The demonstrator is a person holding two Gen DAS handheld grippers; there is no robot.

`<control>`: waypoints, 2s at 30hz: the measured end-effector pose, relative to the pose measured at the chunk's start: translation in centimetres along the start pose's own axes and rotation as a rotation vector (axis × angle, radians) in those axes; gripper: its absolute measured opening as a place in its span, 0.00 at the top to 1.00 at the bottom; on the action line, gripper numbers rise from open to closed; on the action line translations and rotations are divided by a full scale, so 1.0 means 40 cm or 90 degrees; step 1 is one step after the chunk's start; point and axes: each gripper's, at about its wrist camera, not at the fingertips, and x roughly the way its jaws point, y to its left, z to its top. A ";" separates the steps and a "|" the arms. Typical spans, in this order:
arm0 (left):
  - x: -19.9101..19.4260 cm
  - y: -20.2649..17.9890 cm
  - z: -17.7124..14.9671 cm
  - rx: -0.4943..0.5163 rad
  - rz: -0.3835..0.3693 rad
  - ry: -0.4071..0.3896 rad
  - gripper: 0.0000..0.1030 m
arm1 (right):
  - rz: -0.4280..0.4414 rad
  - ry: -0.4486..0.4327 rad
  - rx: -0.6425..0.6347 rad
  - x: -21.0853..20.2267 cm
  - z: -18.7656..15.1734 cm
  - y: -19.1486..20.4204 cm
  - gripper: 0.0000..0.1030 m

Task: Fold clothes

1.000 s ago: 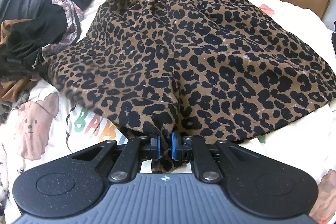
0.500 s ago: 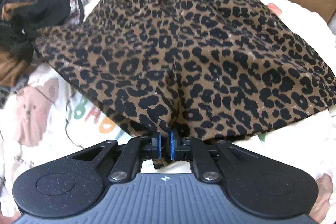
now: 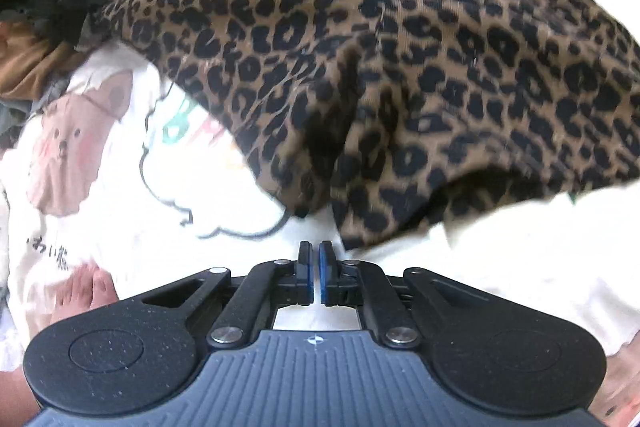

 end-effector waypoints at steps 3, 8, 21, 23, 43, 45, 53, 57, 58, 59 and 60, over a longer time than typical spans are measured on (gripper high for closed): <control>0.002 -0.002 -0.004 0.006 -0.011 0.001 0.96 | 0.025 -0.007 0.020 -0.013 -0.007 -0.010 0.98; 0.007 0.009 -0.009 -0.011 -0.020 -0.003 0.96 | 0.100 -0.047 0.103 -0.052 0.011 -0.050 0.76; 0.016 -0.005 -0.011 0.007 -0.013 -0.004 0.96 | 0.174 -0.049 0.300 -0.025 0.032 -0.133 0.54; 0.017 -0.006 -0.012 0.008 -0.015 -0.004 0.96 | 0.169 -0.043 0.303 -0.012 0.038 -0.122 0.54; 0.025 -0.050 -0.027 0.044 -0.009 0.029 0.95 | 0.139 -0.029 0.333 0.006 0.021 -0.160 0.95; 0.041 -0.052 -0.039 0.048 0.003 0.040 0.93 | 0.133 -0.032 0.326 0.009 0.020 -0.161 0.95; 0.068 -0.051 -0.077 0.037 -0.018 0.052 0.49 | 0.130 -0.038 0.327 0.011 0.013 -0.180 0.95; 0.099 -0.059 -0.089 0.051 -0.007 0.056 0.47 | 0.130 -0.036 0.322 0.013 0.013 -0.181 0.95; 0.103 -0.058 -0.091 0.050 -0.002 0.056 0.47 | 0.130 -0.036 0.320 0.012 0.013 -0.182 0.95; 0.105 -0.057 -0.092 0.045 -0.001 0.054 0.47 | 0.131 -0.036 0.320 0.012 0.013 -0.182 0.95; 0.105 -0.055 -0.092 0.040 -0.001 0.052 0.47 | 0.132 -0.037 0.319 0.012 0.012 -0.183 0.95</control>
